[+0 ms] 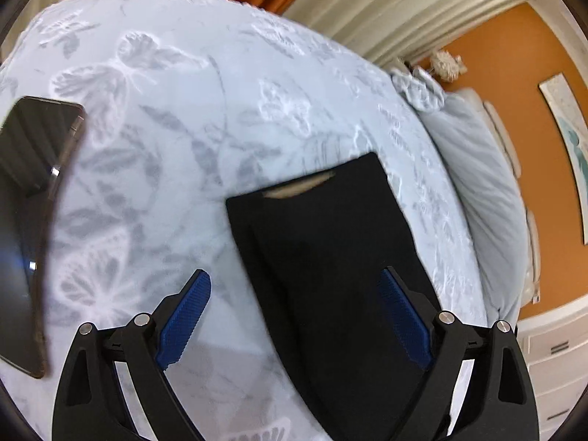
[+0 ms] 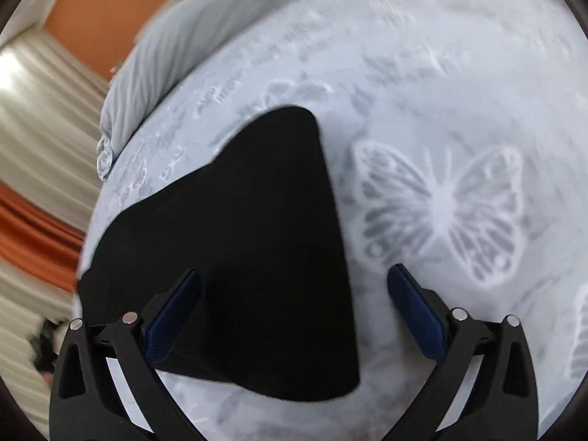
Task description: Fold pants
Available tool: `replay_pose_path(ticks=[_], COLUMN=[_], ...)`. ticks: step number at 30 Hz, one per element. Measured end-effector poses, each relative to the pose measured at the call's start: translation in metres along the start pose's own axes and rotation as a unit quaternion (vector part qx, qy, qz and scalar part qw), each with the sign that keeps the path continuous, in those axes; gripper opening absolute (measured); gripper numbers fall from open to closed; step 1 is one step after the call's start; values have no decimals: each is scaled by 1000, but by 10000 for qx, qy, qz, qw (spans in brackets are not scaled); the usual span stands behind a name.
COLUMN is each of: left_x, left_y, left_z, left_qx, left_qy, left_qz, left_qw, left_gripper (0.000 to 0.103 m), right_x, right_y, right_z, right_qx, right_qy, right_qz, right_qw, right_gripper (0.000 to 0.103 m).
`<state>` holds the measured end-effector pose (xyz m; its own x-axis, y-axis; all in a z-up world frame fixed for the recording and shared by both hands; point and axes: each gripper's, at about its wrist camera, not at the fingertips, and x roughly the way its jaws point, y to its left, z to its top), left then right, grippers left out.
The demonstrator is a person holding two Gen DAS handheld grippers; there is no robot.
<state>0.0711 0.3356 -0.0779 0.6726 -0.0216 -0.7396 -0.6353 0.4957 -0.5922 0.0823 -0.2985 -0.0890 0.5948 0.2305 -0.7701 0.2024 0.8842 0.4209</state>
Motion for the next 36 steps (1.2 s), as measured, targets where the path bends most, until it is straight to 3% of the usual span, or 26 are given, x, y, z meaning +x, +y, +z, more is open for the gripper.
replay_pose_path(ticks=[2,4,6,7,8,9,10,11,12,16,19,22,24,25,26,27,29,30,31,32,33,35,36], left_x=[15,17,23,26,27,26,24,24,24,-10,-27,-21,-15,-13,-13,-17,-33,-45,-59,-73,-83,-96,-102], left_y=[-6,-14,-22,-24,-26,-26,-27,-26,-29,-46,-56,-63,-68,-71,-73,-74,-71,-70,-71,-75,-85,-107,-115], left_z=[-5,-7,-9,-8,-7,-5,-5,-5,-5,-16,-41,-73,-91,-103,-109,-115,-118,-118,-120,-125,-130,-138,-148], left_qx=[139,381,593,649,639,609,555,580,585,931,1293,1561,1832,2063,2187,2267,2236,2235,2290,2407,2585,3027,3250], left_qy=[261,84,30,-4,-16,-1,-18,43,116,5,234,729,830,731,593,407,13,-274,-654,-1098,-1487,-2039,-2212], left_qz=[1,200,352,347,170,97,79,-46,-184,-536,-733,-690,-423,-156,61,282,557,672,864,1054,1197,1300,1199], left_qw=[9996,9990,9976,9973,9978,9981,9984,9983,9981,9942,9886,9826,9787,9756,9740,9727,9731,9720,9674,9586,9470,9219,9116], left_gripper=[91,91,91,89,75,62,34,19,18,17,17,18,19,21,27,30,33,33,33,38,44,72,76], right_x=[-2,2,1,-2,-8,-14,-16,-28,-39,-70,-95,-112,-100,-90,-90,-97,-129,-152,-161,-168,-167,-141,-124], right_y=[15,28,31,30,28,29,32,31,29,10,-14,-63,-88,-102,-110,-111,-96,-75,-62,-36,-19,30,47], right_z=[-7,-11,-8,-6,-2,4,7,11,14,22,17,10,3,-3,-7,-7,-5,-4,-5,-8,-11,-24,-30], right_qx=[-199,-367,-348,-305,-238,-212,-222,-241,-247,-143,-119,293,378,568,696,683,296,-127,-365,-799,-1072,-1773,-1972], right_qy=[-99,-124,-160,-181,-212,-259,-311,-427,-503,-575,-702,-594,-93,212,241,65,-661,-1139,-1333,-1535,-1575,-1229,-995], right_qz=[127,34,185,236,350,434,466,514,550,784,460,154,-94,-282,-528,-741,-1383,-1535,-1431,-1119,-931,-631,-565], right_qw=[9997,9992,9991,9991,9989,9985,9982,9975,9969,9952,9964,9977,9992,9978,9959,9949,9877,9815,9800,9785,9773,9744,9737], right_gripper=[95,82,52,44,26,22,20,18,18,17,17,18,26,32,45,51,51,59,68,86,91,90,90])
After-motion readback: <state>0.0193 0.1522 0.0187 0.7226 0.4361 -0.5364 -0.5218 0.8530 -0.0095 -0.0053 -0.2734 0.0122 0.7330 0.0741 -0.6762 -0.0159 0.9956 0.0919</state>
